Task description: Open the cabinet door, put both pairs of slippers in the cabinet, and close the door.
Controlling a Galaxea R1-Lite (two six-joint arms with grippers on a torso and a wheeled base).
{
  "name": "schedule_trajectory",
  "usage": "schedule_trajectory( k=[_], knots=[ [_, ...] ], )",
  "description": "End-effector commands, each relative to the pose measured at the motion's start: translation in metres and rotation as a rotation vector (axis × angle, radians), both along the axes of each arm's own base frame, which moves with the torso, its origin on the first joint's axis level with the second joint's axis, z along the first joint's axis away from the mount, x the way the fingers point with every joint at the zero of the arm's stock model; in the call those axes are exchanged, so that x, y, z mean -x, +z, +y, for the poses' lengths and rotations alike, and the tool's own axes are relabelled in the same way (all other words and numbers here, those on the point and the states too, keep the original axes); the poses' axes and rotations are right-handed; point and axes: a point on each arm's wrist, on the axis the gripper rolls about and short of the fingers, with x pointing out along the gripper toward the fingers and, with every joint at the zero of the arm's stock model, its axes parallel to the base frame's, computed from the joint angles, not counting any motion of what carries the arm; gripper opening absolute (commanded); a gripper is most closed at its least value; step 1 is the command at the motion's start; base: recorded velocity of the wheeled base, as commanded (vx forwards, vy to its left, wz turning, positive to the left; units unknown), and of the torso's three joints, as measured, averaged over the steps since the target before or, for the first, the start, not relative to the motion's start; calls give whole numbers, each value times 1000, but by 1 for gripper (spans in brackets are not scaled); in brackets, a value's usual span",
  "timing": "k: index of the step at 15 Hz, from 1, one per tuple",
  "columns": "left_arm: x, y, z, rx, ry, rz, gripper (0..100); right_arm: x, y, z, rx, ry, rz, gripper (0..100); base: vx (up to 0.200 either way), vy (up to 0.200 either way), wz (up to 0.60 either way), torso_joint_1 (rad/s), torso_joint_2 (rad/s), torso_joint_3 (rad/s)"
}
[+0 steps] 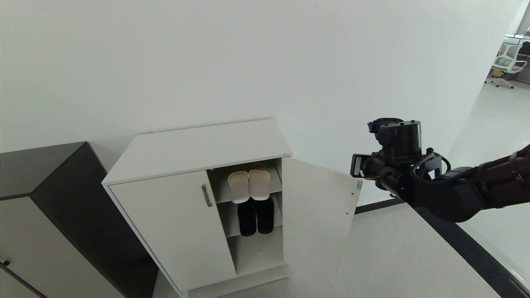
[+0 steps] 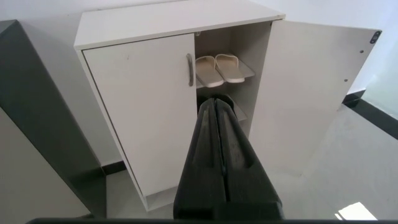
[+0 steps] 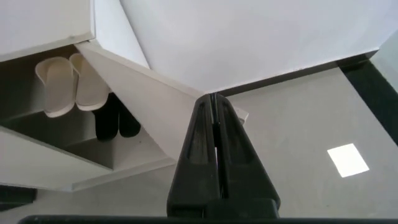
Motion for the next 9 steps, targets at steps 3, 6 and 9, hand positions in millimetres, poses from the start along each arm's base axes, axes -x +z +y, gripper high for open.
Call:
schedule_trajectory(
  k=[3, 6, 9],
  knots=[
    [0, 0, 0, 0, 0, 0, 0, -35, -29, -5, -13, -31, 19, 0, 0, 0, 0, 0, 0, 0],
    [0, 0, 0, 0, 0, 0, 0, -48, -41, -7, -10, -45, 29, 0, 0, 0, 0, 0, 0, 0],
    [0, 0, 0, 0, 0, 0, 0, -60, -55, -11, -16, -55, 52, 0, 0, 0, 0, 0, 0, 0]
  ],
)
